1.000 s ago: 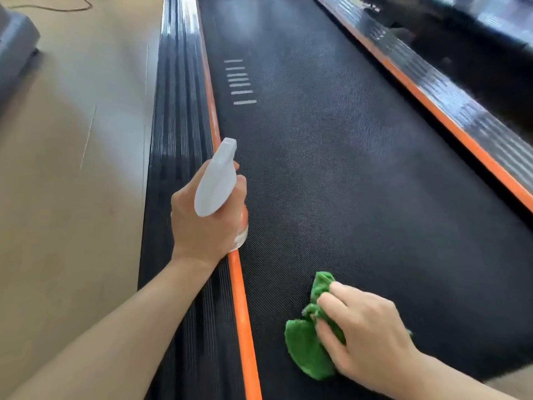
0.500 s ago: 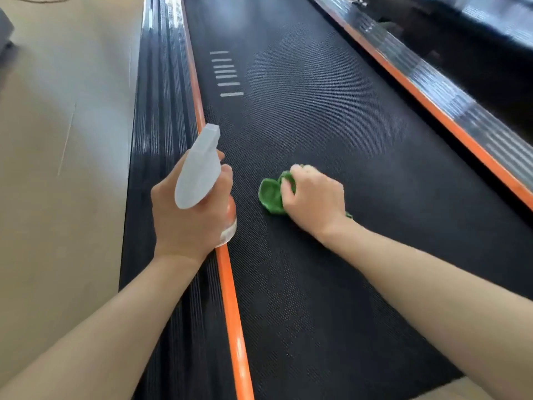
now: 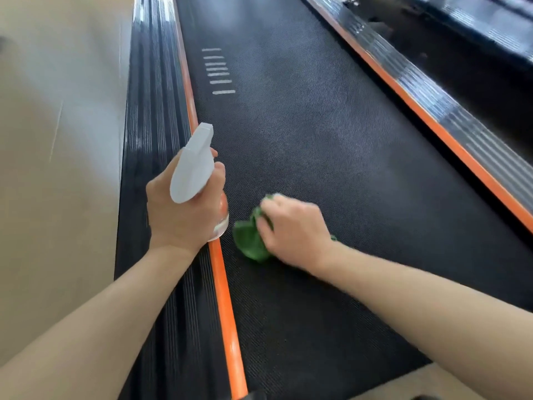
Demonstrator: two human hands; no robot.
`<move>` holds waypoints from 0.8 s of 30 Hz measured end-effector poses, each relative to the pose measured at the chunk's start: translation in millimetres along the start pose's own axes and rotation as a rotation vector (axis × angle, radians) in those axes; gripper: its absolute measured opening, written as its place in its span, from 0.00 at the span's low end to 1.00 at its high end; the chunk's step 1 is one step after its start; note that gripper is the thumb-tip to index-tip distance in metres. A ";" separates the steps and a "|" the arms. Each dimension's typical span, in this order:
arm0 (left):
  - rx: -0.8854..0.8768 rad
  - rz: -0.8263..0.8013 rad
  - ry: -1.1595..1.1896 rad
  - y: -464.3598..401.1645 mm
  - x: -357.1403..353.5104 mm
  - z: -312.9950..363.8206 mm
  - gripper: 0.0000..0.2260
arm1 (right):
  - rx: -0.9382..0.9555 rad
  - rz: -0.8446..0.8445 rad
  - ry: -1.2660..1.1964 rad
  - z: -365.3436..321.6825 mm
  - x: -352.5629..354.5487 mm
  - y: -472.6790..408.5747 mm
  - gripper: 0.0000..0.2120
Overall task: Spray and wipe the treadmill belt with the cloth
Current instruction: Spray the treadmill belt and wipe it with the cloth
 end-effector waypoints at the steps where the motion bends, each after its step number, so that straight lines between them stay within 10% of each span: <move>1: -0.008 -0.005 0.005 0.3 -0.8 1.0 0.16 | -0.125 0.021 0.010 7.8 -7.1 -23.1 0.11; 5: -0.020 -0.010 0.010 0.3 0.2 1.5 0.17 | -0.264 0.064 -0.034 -0.2 -9.4 -26.9 0.11; 15: -0.041 -0.034 0.012 2.7 0.8 6.2 0.14 | 0.335 -0.163 -0.018 -19.4 32.8 128.4 0.12; 24: -0.025 -0.017 0.025 2.4 0.6 1.0 0.09 | -0.542 0.031 0.093 105.4 -18.7 -84.7 0.16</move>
Point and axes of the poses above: each hand's wrist, its own y-axis away from the middle knuckle, its own x-axis out of the back of the hand, z = x × y, the point moved 9 cm from there along -y, towards the middle knuckle, and after that the axes turned 5 degrees about -z, right-handed, at the moved point
